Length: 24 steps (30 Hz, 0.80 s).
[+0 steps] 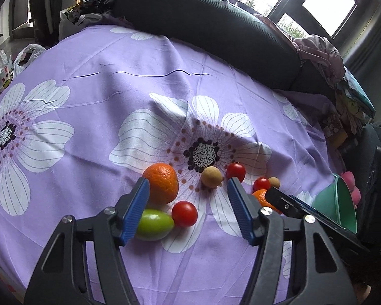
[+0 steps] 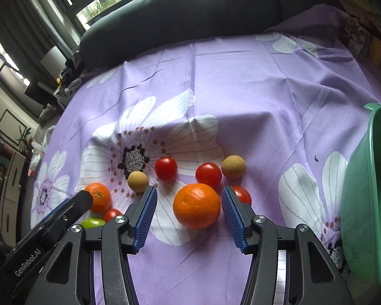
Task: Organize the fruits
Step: 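Move the right gripper over the large orange among the fruits, then close the right gripper on the large orange and lift it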
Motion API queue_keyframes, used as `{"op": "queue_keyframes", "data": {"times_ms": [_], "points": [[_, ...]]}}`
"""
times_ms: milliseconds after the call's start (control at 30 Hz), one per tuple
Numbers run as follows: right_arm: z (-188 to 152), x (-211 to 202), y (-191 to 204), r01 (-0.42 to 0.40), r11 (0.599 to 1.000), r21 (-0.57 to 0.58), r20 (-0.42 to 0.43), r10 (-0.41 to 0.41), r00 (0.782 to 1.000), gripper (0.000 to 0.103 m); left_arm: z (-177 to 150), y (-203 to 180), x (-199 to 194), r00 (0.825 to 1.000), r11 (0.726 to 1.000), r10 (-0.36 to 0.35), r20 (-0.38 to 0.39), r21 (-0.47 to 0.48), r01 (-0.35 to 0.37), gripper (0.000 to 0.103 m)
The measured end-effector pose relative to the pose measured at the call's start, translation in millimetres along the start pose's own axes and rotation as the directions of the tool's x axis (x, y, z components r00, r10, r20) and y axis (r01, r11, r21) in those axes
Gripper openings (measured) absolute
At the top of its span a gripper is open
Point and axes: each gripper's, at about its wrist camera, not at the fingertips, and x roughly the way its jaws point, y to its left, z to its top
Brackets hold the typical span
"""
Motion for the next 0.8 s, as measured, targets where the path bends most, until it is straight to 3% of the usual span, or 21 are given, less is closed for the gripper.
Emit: {"op": "queue_keyframes", "data": {"times_ms": [133, 300, 400, 500, 567, 600, 667, 800], "points": [[-16.4, 4.4, 2.3, -0.003, 1.0, 0.0, -0.005, 0.003, 1.0, 0.055, -0.8, 1.4, 2.0, 1.0, 1.0, -0.006, -0.016, 0.01, 0.006, 0.063], [-21.8, 23.2, 17.6, 0.073, 0.995, -0.07, -0.055, -0.077, 0.996, 0.055, 0.8, 3.6, 4.9, 1.0, 1.0, -0.019, -0.018, -0.009, 0.019, 0.063], [-20.0, 29.5, 15.8, 0.107, 0.993, -0.057, -0.058, -0.11, 0.992, 0.045, 0.3, 3.0, 8.0, 1.0, 1.0, -0.008, -0.024, -0.004, 0.008, 0.063], [-20.9, 20.0, 15.0, 0.017, 0.999, -0.05, -0.052, -0.019, 0.998, 0.044, 0.4, 2.3, 11.7, 0.999, 1.0, 0.005, -0.034, 0.007, -0.005, 0.063], [-21.6, 11.5, 16.1, -0.038, 0.998, -0.055, -0.045, 0.035, 0.998, 0.037, 1.6, 1.9, 13.2, 0.999, 1.0, 0.002, -0.035, 0.007, -0.002, 0.063], [-22.0, 7.7, 16.6, -0.078, 0.996, -0.05, -0.042, 0.076, 0.996, 0.026, 2.3, 1.8, 13.9, 0.999, 1.0, -0.002, -0.037, 0.003, 0.003, 0.063], [-21.4, 6.0, 16.2, -0.144, 0.989, -0.045, -0.062, 0.141, 0.988, 0.024, 3.5, 1.6, 15.8, 0.999, 1.0, -0.01, -0.039, 0.0, 0.01, 0.063], [-23.2, 12.1, 14.1, -0.045, 0.998, -0.055, -0.098, 0.039, 0.994, 0.024, 3.2, -2.3, 21.0, 0.999, 1.0, 0.019, -0.051, 0.016, -0.018, 0.063]]}}
